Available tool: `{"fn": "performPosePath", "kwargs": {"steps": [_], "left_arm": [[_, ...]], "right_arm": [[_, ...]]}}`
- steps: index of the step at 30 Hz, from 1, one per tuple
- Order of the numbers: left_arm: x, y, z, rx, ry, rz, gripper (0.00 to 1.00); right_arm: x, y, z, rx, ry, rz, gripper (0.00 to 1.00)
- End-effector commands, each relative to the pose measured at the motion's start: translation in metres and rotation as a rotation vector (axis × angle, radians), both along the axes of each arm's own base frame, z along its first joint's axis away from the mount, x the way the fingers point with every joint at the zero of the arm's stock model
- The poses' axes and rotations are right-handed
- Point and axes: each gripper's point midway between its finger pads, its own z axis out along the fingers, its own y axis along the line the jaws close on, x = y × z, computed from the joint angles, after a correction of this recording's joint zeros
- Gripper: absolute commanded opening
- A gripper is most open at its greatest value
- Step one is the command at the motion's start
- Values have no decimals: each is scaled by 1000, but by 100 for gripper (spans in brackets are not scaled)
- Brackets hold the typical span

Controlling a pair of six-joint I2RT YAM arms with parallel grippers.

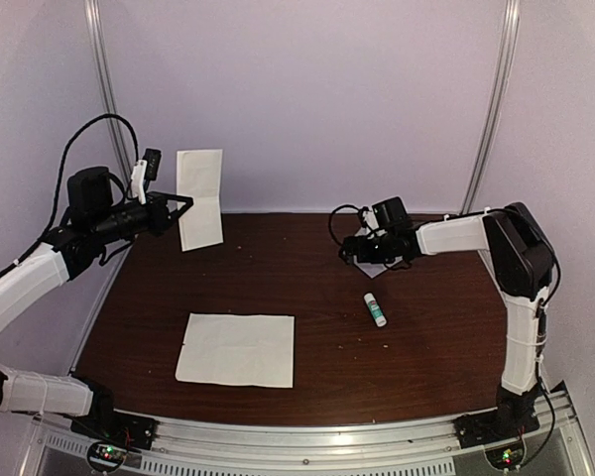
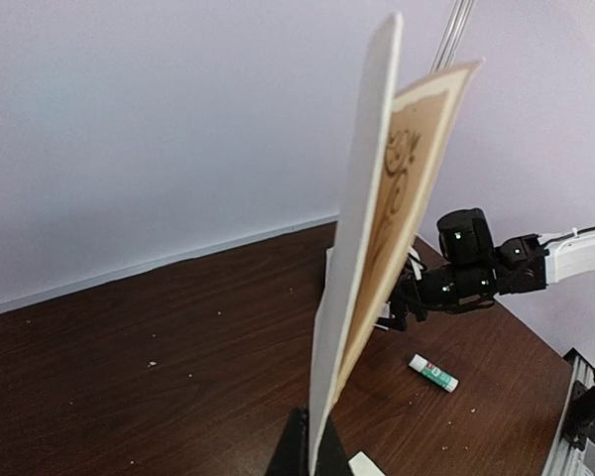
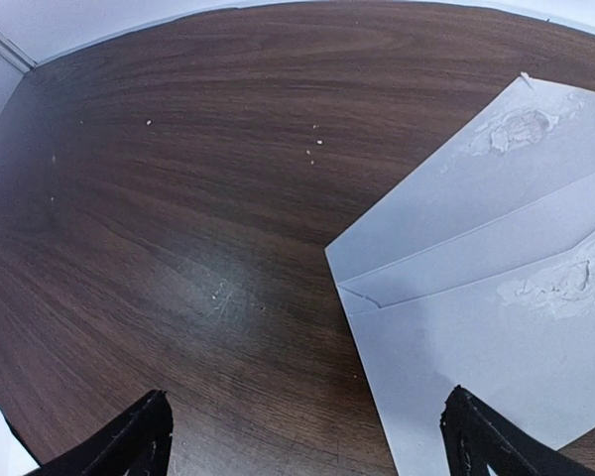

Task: Place the letter into the envelope and seal it
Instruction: Move the envelope to the center of the board.

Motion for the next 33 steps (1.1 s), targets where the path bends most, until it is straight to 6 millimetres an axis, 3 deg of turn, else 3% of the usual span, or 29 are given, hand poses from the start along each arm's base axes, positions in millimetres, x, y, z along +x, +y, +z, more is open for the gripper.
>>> {"fn": "performPosePath", "kwargs": {"steps": [1, 19, 33], "left_arm": [[-4, -1, 10, -19, -42, -19, 0], [-6, -2, 13, -26, -47, -31, 0], [-6, -2, 13, -25, -49, -27, 0]], "right_arm": [[5, 3, -1, 17, 7, 30, 96], [-9, 10, -37, 35, 109, 80, 94], [-56, 38, -42, 107, 173, 233, 89]]}}
